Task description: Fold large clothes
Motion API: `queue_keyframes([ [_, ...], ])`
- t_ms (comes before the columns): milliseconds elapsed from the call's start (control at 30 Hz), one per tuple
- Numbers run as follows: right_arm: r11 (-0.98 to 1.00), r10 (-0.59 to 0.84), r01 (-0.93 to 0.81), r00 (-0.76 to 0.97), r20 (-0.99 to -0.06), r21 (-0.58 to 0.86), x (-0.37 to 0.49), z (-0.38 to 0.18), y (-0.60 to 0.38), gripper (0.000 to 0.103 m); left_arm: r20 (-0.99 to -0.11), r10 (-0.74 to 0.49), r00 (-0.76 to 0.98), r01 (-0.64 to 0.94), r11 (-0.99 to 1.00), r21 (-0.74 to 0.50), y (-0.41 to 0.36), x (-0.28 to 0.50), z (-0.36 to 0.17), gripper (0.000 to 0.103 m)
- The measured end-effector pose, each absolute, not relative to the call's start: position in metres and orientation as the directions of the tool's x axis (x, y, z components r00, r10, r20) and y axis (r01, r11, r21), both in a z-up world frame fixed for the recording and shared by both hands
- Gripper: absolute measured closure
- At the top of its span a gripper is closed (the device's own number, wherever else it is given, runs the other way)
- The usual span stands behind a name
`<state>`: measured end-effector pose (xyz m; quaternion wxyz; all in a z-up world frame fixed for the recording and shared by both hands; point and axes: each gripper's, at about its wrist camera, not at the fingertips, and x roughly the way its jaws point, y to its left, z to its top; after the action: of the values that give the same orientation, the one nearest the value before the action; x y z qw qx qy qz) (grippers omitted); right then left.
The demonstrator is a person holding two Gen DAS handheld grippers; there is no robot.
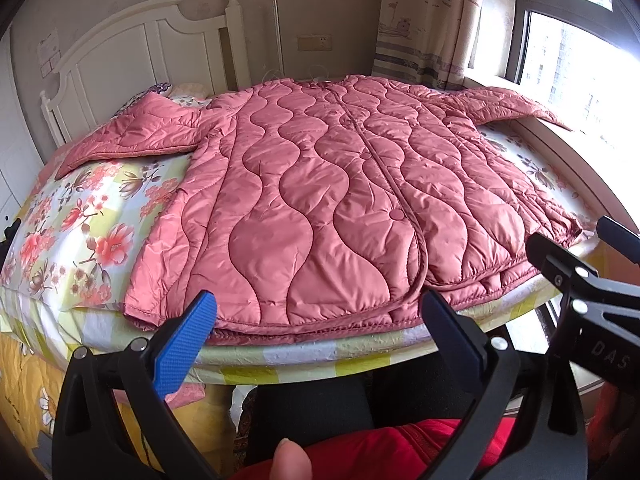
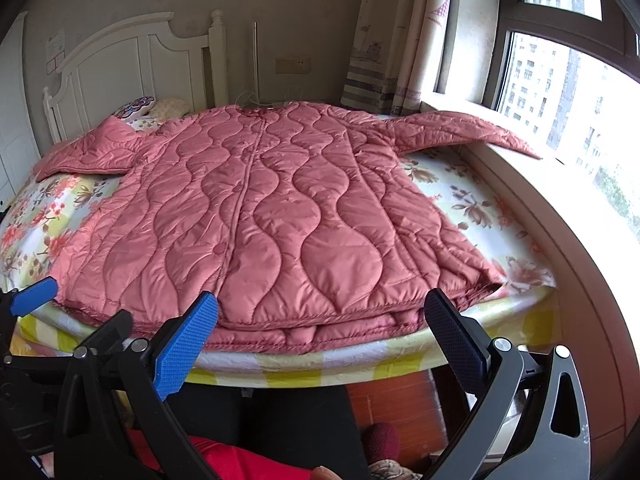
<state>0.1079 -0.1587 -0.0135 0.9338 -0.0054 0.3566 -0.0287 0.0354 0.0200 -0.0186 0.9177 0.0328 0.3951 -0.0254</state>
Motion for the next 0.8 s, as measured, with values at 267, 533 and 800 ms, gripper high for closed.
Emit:
queue_keyframes([
  [267,0.995,-0.093,0.048,0.738,-0.668,-0.086,0.122,-0.014,-0.166,0.004,-0.709,-0.023,0.705,0.051,0.998,0.019,0.029,0.040,-0.010,0.002],
  [533,0.996,-0.076,0.033,0.768,-0.636,-0.079,0.144,0.001,-0.179,0.004,-0.694,-0.009,0.720,0.010,1.000,-0.002,0.040,0.060,0.005,0.002],
  [800,0.999,-0.041,0.040,0.782,-0.622,-0.015,0.184,0.011,-0.218,0.004,-0.707,-0.012,0.707,0.003,1.000,-0.014,0.043,0.085,0.010,0.002],
])
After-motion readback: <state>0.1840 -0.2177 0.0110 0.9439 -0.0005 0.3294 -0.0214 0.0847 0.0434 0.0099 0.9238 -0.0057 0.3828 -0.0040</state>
